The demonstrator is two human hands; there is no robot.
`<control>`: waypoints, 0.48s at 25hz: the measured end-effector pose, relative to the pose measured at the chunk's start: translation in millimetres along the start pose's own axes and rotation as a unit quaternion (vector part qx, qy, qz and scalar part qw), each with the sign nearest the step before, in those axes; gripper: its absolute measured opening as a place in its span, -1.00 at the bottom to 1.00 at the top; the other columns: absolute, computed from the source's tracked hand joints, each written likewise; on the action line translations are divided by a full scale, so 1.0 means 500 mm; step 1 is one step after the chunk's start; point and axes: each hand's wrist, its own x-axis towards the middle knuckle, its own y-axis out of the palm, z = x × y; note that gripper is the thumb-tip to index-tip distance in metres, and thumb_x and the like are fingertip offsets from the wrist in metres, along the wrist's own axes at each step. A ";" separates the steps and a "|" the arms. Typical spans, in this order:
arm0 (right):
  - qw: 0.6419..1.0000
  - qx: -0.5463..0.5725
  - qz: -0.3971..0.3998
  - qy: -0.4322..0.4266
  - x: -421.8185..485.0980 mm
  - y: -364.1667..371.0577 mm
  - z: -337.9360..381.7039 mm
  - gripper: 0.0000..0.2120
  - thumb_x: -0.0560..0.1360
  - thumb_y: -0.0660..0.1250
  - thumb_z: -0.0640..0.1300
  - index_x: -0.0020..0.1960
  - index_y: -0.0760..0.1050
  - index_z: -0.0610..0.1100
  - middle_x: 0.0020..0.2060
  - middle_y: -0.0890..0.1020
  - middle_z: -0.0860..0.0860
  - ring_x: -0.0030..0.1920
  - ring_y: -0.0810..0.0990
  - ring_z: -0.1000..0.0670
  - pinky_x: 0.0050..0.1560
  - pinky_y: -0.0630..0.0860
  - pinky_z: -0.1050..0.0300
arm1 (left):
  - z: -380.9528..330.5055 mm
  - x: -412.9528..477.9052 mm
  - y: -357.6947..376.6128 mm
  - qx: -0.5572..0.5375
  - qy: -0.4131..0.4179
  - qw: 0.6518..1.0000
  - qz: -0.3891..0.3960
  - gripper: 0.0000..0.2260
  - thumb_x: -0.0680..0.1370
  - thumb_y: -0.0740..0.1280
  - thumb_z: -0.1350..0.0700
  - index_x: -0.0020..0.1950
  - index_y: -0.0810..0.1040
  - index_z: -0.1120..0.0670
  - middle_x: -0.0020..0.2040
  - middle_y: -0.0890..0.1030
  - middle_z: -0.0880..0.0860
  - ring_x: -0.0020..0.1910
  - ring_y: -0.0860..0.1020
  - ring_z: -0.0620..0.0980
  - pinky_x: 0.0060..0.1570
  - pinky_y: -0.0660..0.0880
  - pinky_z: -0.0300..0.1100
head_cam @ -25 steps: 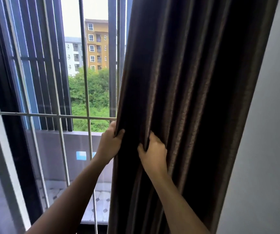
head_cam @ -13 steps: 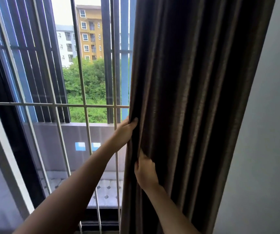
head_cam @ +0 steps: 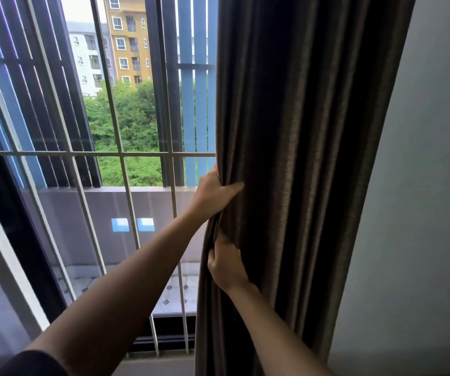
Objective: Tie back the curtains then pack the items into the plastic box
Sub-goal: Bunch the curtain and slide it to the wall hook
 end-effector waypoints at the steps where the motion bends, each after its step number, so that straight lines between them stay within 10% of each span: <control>1: 1.000 0.011 0.004 0.005 0.000 0.000 -0.003 -0.51 0.52 0.14 -0.22 0.44 0.19 -0.23 0.19 0.55 -0.22 0.16 0.57 -0.19 0.23 0.48 0.02 | 0.000 0.002 0.004 -0.025 -0.019 1.000 0.000 -0.81 0.48 0.34 0.20 0.09 0.57 0.15 -0.05 0.62 0.12 -0.03 0.61 0.08 0.05 0.58 -0.01; 5: 0.993 0.113 -0.028 -0.012 -0.026 -0.034 -0.006 -0.43 0.46 0.25 -0.12 0.45 0.23 -0.13 0.27 0.51 -0.11 0.27 0.49 -0.08 0.34 0.34 0.12 | -0.012 -0.006 0.005 -0.019 -0.043 0.998 0.042 -0.79 0.51 0.10 0.36 -0.20 0.48 0.17 -0.23 0.52 0.09 -0.19 0.50 0.07 -0.20 0.44 -0.15; 9: 0.886 0.115 -0.449 -0.023 -0.006 -0.115 -0.003 -0.52 0.38 0.38 -0.05 0.25 0.35 -0.15 0.29 0.37 -0.13 0.31 0.35 -0.06 0.39 0.22 -0.10 | -0.013 -0.003 -0.020 0.022 -0.027 0.997 0.064 -0.67 0.45 0.05 0.44 -0.26 0.42 0.05 -0.28 0.47 0.01 -0.25 0.45 -0.02 -0.29 0.37 -0.23; 12: 0.891 0.213 -0.398 0.044 0.050 -0.196 -0.005 -0.39 0.42 0.44 -0.09 0.36 0.24 -0.12 0.33 0.36 -0.09 0.28 0.36 0.12 0.28 0.35 0.25 | -0.022 -0.017 -0.023 -0.020 -0.024 0.997 0.065 -0.65 0.47 0.02 0.47 -0.29 0.35 0.05 -0.35 0.40 -0.01 -0.36 0.40 -0.10 -0.42 0.34 -0.40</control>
